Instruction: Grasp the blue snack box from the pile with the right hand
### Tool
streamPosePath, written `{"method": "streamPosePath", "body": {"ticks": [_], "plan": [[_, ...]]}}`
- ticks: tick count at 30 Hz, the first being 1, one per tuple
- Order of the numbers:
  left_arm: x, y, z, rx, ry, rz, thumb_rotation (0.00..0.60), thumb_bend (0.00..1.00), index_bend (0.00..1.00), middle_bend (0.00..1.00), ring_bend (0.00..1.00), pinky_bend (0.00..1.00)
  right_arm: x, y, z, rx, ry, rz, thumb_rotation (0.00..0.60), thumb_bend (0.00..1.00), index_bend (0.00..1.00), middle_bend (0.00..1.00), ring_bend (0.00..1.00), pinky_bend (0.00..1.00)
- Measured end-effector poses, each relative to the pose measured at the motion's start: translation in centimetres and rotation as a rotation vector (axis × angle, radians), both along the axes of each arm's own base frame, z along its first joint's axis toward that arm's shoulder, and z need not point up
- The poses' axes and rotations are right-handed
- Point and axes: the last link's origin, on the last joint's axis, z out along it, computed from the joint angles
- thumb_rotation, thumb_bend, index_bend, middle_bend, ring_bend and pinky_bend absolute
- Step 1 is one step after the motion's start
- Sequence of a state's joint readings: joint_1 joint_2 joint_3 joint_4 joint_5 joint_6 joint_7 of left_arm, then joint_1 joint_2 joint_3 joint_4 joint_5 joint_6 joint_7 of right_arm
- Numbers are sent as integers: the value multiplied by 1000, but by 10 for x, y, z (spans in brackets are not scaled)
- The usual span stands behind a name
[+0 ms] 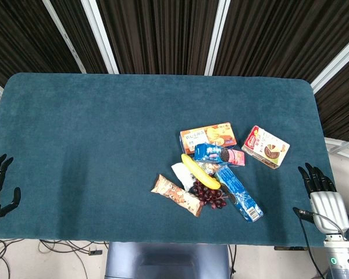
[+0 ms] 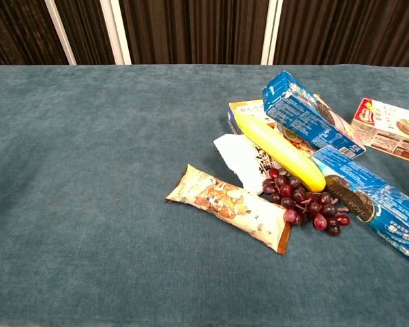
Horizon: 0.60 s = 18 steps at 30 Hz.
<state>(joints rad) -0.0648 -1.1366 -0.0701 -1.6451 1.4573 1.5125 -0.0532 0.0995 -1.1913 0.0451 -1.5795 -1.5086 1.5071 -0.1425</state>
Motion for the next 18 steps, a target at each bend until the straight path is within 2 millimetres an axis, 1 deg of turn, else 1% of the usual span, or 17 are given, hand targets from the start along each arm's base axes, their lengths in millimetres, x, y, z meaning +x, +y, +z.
{"method": "streamPosePath", "body": {"ticks": [18], "plan": [[2, 2, -1, -8, -6, 11, 600, 510, 0, 0, 0, 29, -1, 2, 4, 3, -32, -18, 600, 25, 0, 18, 56, 191]]}}
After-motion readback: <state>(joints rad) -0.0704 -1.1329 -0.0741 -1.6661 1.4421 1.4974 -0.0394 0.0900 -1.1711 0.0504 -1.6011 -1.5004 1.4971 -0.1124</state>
